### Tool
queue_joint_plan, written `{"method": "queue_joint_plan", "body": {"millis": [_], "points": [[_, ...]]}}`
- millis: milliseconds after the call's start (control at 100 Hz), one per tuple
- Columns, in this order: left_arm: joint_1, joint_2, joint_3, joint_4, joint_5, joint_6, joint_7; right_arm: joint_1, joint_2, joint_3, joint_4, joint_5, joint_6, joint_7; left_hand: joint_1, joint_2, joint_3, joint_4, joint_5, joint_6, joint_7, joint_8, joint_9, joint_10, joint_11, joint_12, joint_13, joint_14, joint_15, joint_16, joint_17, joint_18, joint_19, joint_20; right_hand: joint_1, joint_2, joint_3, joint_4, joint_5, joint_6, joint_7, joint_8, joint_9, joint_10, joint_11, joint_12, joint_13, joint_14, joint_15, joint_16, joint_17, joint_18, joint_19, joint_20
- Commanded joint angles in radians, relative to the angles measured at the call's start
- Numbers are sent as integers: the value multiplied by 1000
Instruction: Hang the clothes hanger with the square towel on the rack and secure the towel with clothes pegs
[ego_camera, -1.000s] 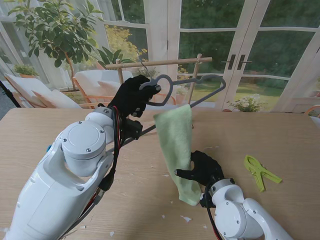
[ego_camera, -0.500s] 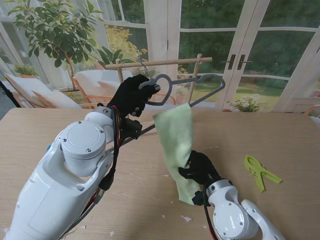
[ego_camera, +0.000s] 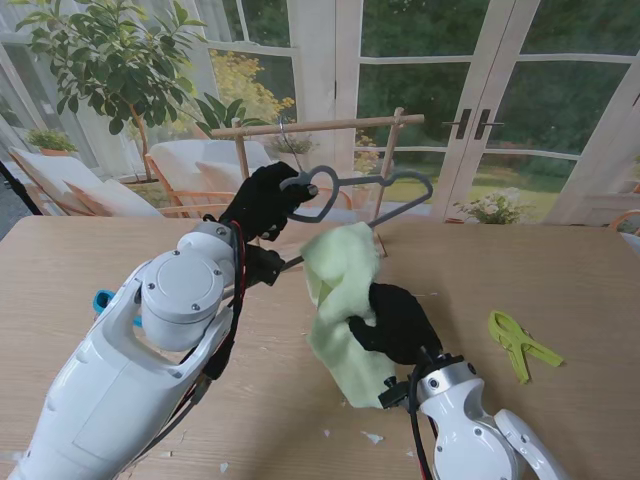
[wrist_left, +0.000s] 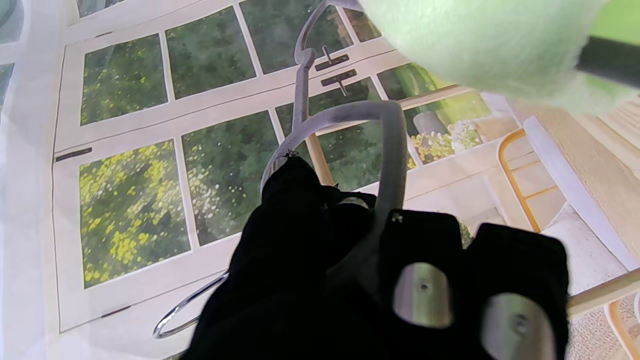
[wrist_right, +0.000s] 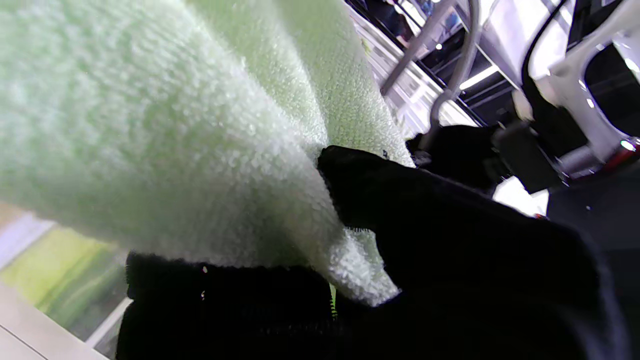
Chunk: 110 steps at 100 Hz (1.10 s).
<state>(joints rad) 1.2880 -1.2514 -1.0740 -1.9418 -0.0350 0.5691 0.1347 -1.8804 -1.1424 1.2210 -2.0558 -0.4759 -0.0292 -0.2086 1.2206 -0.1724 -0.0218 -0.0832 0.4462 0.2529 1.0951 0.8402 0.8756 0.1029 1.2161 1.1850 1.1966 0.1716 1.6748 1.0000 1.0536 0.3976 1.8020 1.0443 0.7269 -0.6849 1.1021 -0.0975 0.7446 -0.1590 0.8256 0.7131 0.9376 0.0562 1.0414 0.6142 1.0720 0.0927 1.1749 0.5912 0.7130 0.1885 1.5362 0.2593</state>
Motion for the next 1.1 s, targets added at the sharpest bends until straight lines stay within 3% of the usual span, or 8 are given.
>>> {"method": "queue_joint_plan", "body": {"millis": [0,260,640,1090], "points": [[1,2,7,12,0,-9,-20,7,-12,1,-30,-2,-12,5,70,65,13,29,-14,50,17,12,34,12,126,38,70,-129,95,15,34,-34,292,32,94,62,43,40,32,-75,-67,-50,6,-70,33,56,-6,-4,21,13,-17,-37,29,383],[3,9,27,48,-2,-35,-47,56,-19,-3,-56,12,-7,-8,70,66,11,29,-12,46,16,11,34,12,126,39,70,-130,94,15,34,-33,292,31,98,69,45,40,73,-125,-204,-104,-2,-71,26,85,-23,2,26,19,-35,-34,25,391],[18,42,36,67,25,-103,-136,149,-31,-23,-31,70,31,-15,68,66,8,29,-12,38,14,13,33,11,125,40,70,-130,94,15,35,-36,292,29,102,69,48,35,51,-145,-247,-140,-13,-68,27,104,-26,8,28,21,-38,-30,26,396],[21,13,-7,12,-81,-67,-61,146,-6,-23,37,75,105,110,69,68,9,29,-14,41,12,17,29,12,123,42,70,-129,94,15,33,-29,292,27,97,71,46,42,54,-111,-246,-152,-10,-59,19,107,-18,8,30,20,-29,-29,33,398]]}}
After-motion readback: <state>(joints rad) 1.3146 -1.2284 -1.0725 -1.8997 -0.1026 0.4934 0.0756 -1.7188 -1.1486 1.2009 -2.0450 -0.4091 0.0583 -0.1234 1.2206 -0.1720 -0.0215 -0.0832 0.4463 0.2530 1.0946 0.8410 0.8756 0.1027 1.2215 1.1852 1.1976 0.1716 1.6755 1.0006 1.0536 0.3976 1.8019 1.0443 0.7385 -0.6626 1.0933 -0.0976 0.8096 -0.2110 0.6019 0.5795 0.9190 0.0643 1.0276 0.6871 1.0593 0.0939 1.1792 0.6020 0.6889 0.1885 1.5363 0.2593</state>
